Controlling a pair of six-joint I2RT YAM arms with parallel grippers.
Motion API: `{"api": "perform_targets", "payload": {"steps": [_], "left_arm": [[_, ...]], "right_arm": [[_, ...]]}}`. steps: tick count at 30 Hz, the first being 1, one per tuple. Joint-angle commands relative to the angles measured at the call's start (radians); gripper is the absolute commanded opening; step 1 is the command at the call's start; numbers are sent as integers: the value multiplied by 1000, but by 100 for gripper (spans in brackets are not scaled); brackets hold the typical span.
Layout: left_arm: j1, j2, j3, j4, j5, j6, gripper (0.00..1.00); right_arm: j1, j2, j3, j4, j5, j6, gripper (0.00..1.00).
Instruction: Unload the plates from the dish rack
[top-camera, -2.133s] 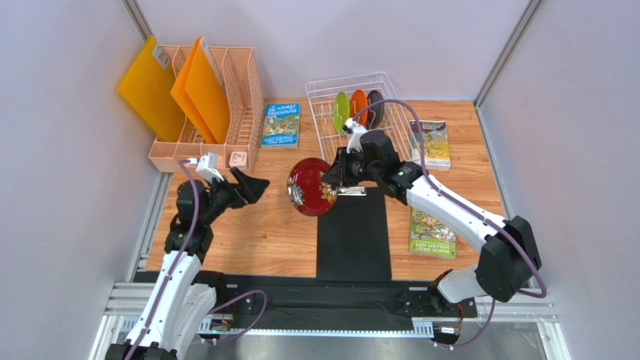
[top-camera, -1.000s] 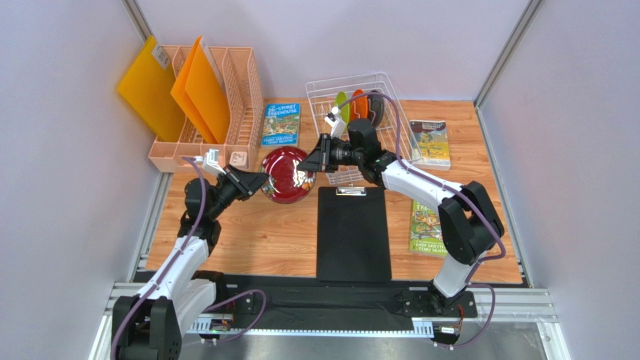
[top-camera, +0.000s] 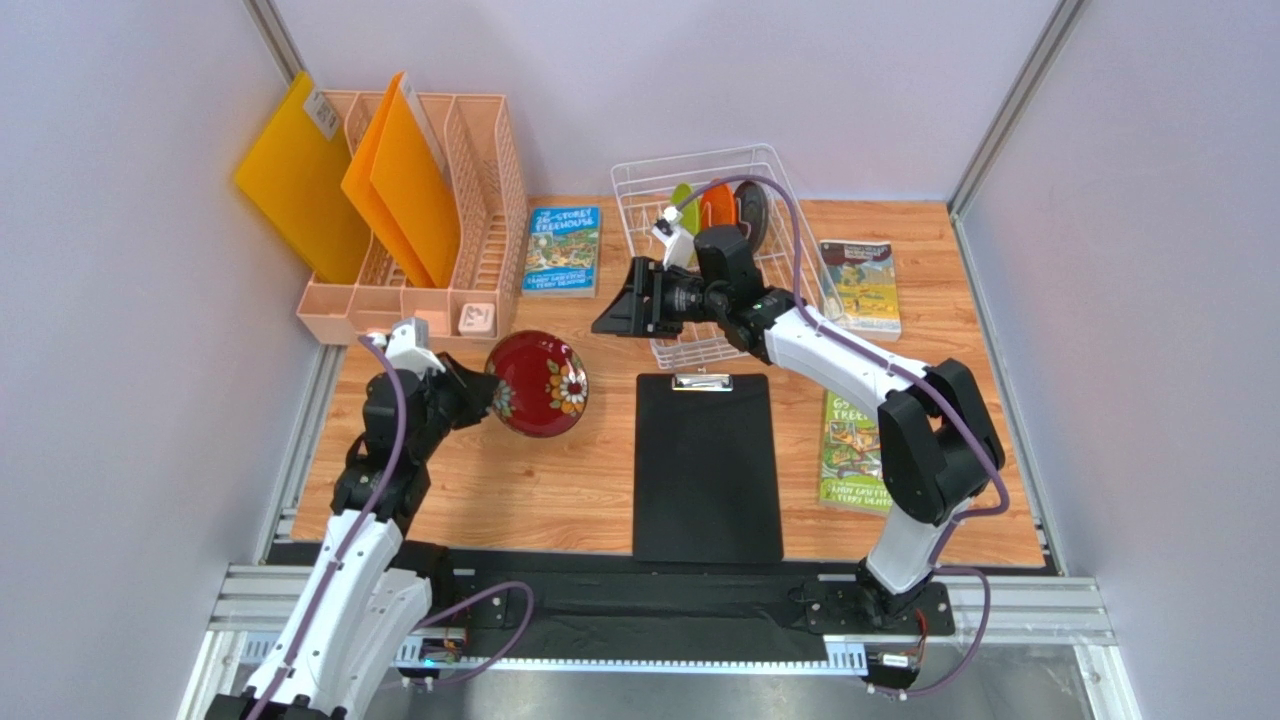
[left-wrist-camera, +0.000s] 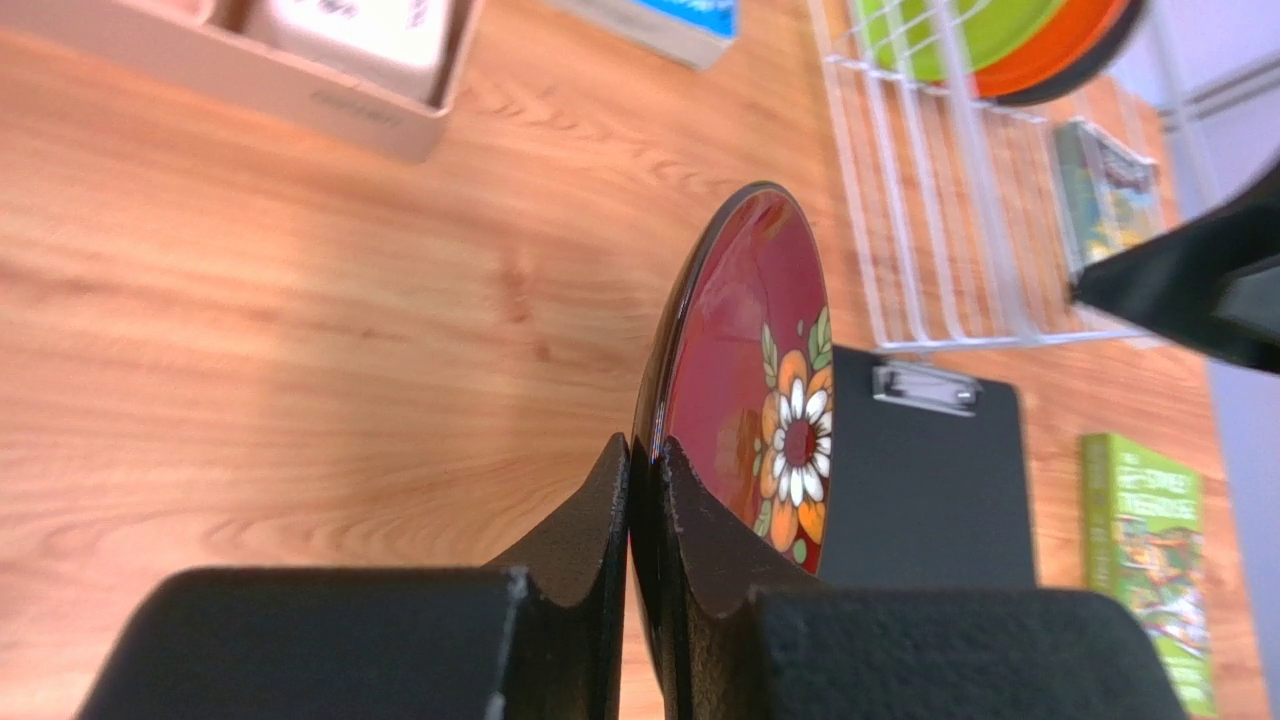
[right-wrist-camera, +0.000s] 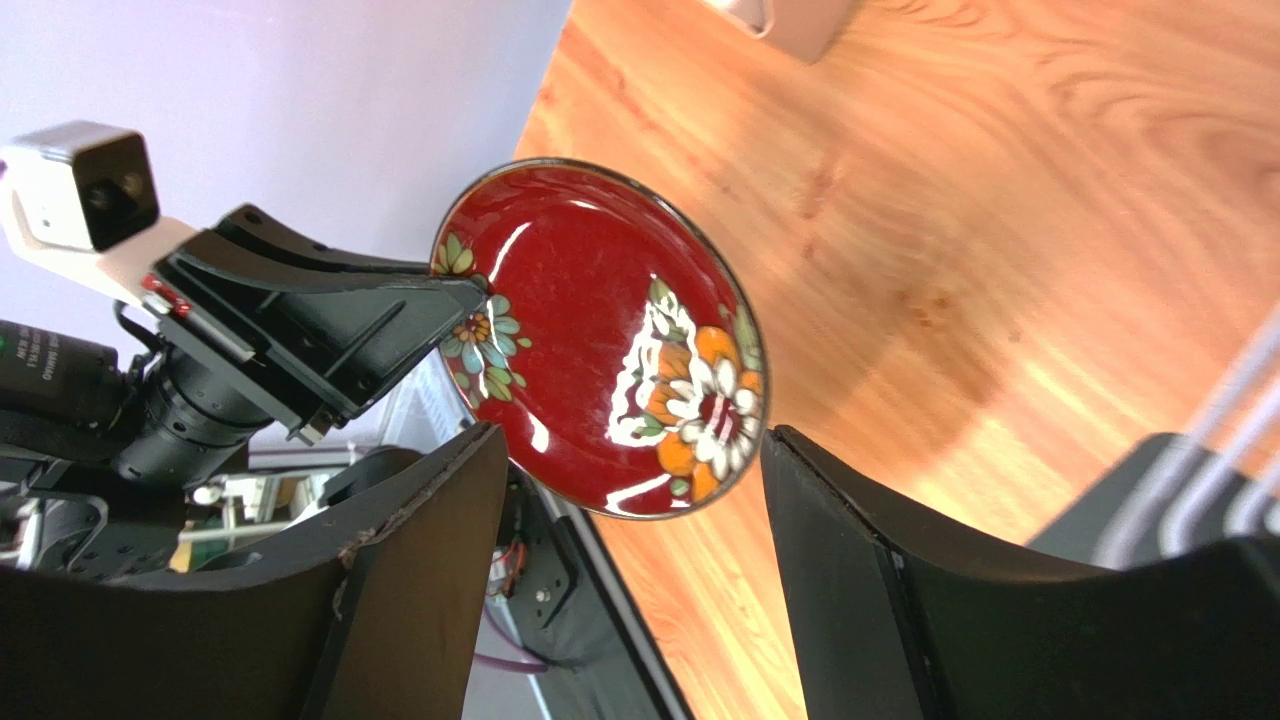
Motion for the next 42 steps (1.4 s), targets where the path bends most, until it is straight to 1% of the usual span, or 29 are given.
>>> {"api": "perform_targets", "payload": {"steps": [1, 4, 5, 11, 19, 25, 26, 27, 28, 33, 35, 37, 39, 40, 41, 42], "left_arm": [[4, 3, 18, -15, -91, 15, 0], [11, 7, -12, -4, -99, 15, 0], [16, 9, -18, -9, -129, 9, 0], [53, 3, -77, -4, -191, 8, 0], [65, 33, -74, -78, -317, 12, 0], [67, 70, -92, -95, -361, 15, 0], [67, 73, -89, -104, -369, 12, 1], [67, 76, -88, -113, -374, 10, 8], [67, 78, -86, -127, -381, 8, 13], [67, 86, -78, -147, -384, 5, 17], [67, 93, -74, -155, -386, 2, 24], [67, 108, -71, -158, -383, 2, 24], [67, 121, -65, -159, -381, 4, 28], [67, 135, -62, -161, -381, 4, 28], [67, 141, -55, -159, -378, 5, 24], [67, 150, -55, -158, -375, 5, 24]], "right_arm": [[-27, -48, 54, -31, 9, -50, 68], [-39, -43, 65, -61, 8, -65, 68], [-42, -40, 65, -61, 3, -64, 68], [-61, -25, 68, -70, -23, -70, 68], [-96, -19, 74, -90, -26, -88, 69], [-139, -12, 108, -154, 5, -125, 69], [-144, -12, 114, -174, 11, -133, 69], [-153, -11, 118, -185, 20, -148, 69], [-157, -3, 138, -215, 43, -157, 69], [-185, 26, 195, -291, 115, -206, 69], [-190, 43, 222, -320, 143, -220, 69], [-193, 60, 238, -335, 152, -231, 69], [-197, 70, 252, -338, 149, -233, 69], [-197, 80, 256, -343, 147, -231, 69], [-197, 84, 258, -341, 144, -231, 69], [-200, 87, 266, -341, 143, -233, 69]]}}
